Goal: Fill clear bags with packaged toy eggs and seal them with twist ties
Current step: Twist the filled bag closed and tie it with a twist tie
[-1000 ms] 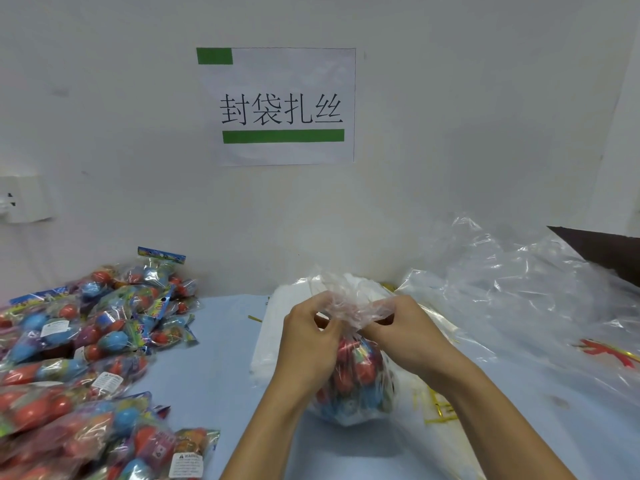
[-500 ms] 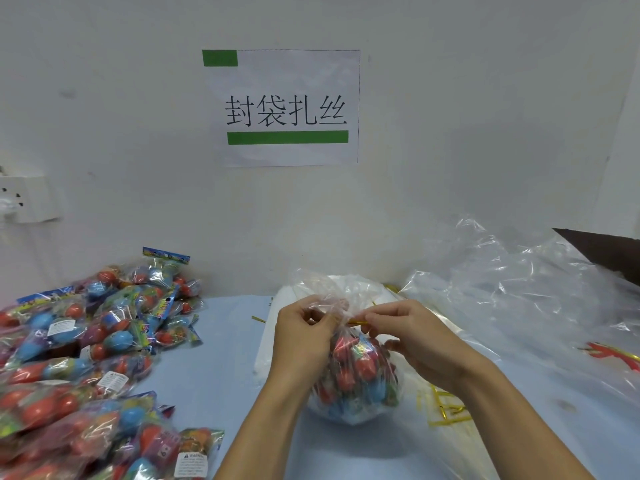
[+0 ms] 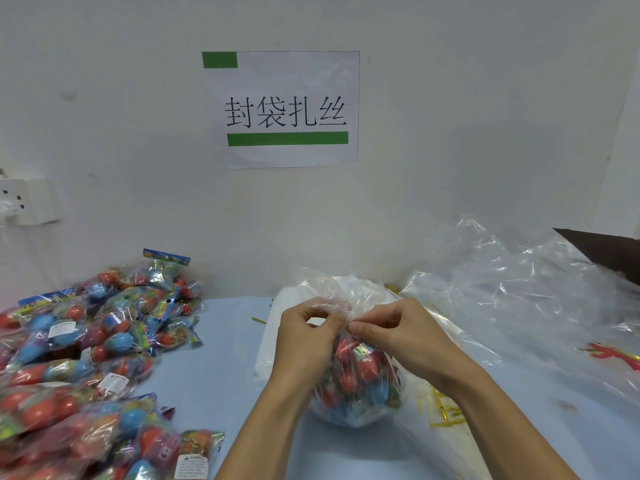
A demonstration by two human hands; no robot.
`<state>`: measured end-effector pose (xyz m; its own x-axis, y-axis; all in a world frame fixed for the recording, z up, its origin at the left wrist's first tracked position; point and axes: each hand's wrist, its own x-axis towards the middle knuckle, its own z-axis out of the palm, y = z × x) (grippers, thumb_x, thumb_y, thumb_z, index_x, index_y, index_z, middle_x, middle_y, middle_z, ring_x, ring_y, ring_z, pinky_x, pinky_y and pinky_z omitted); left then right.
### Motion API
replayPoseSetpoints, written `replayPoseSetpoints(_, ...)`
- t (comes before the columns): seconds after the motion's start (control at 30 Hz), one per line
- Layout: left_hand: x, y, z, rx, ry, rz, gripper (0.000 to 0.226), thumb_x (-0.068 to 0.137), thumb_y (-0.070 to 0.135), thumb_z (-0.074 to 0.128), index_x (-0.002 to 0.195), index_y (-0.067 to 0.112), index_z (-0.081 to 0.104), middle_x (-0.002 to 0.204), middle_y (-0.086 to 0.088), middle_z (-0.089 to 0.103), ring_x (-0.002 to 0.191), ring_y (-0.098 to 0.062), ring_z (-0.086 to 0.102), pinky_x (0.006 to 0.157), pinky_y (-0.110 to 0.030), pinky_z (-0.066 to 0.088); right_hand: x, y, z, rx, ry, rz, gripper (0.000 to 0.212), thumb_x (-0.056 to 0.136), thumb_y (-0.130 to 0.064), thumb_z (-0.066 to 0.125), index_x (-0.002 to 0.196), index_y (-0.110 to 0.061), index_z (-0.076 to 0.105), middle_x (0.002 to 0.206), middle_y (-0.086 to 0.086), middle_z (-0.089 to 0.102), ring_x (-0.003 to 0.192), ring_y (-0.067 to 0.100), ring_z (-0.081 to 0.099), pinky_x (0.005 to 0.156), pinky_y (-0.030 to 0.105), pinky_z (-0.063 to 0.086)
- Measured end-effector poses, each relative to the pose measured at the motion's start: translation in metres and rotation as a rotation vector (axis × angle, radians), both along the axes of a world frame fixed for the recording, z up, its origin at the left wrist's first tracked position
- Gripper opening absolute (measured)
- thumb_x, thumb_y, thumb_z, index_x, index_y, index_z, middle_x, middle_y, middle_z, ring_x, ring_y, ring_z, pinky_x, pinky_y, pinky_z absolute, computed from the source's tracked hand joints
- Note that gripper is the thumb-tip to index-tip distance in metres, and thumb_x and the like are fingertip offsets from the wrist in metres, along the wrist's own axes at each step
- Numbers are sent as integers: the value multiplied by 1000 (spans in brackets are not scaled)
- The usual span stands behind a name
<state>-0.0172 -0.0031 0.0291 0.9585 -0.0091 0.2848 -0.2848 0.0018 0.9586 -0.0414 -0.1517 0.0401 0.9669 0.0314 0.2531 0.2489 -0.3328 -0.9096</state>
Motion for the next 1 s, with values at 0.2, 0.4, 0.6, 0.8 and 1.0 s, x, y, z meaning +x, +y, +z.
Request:
replayPoseSetpoints(0.2,-2,1,2,-35,65,-60,28,87,9,71,67,28,78,75,6,76,76,-12,74,66,-24,59,-1,-2,0,-25,11,46,13,89,-20,75,81,-25,83,71,-7,76,62,-2,65,60,9,45)
replayPoseSetpoints(0.4,-5,0,4,-62,103,-114,22,89,14,70,72,24,80,80,-4,77,81,-21,75,77,-34,61,-2,-3,0,52,39,116,11,91,-18,73,87,-19,83,83,0,79,79,7,74,68,14,51)
replayPoseSetpoints(0.6,-7,0,7,-65,138,-159,23,88,7,69,74,21,81,82,-5,78,82,-20,75,69,-27,59,1,-2,-5,129,85,170,17,94,-12,68,104,-18,80,100,7,79,98,21,75,90,37,58)
replayPoseSetpoints(0.8,-11,0,7,-1,112,-296,28,90,5,62,84,22,83,93,0,78,95,-14,73,85,-27,58,0,-1,-7,108,82,208,25,88,-25,70,112,-25,77,108,3,77,104,21,73,97,42,55)
replayPoseSetpoints(1.0,-6,2,9,-152,179,-319,26,84,5,54,100,16,71,97,-3,74,89,-20,71,76,-30,56,-1,-10,-4,150,85,91,17,95,-20,68,109,-14,76,100,5,79,97,21,75,91,38,59)
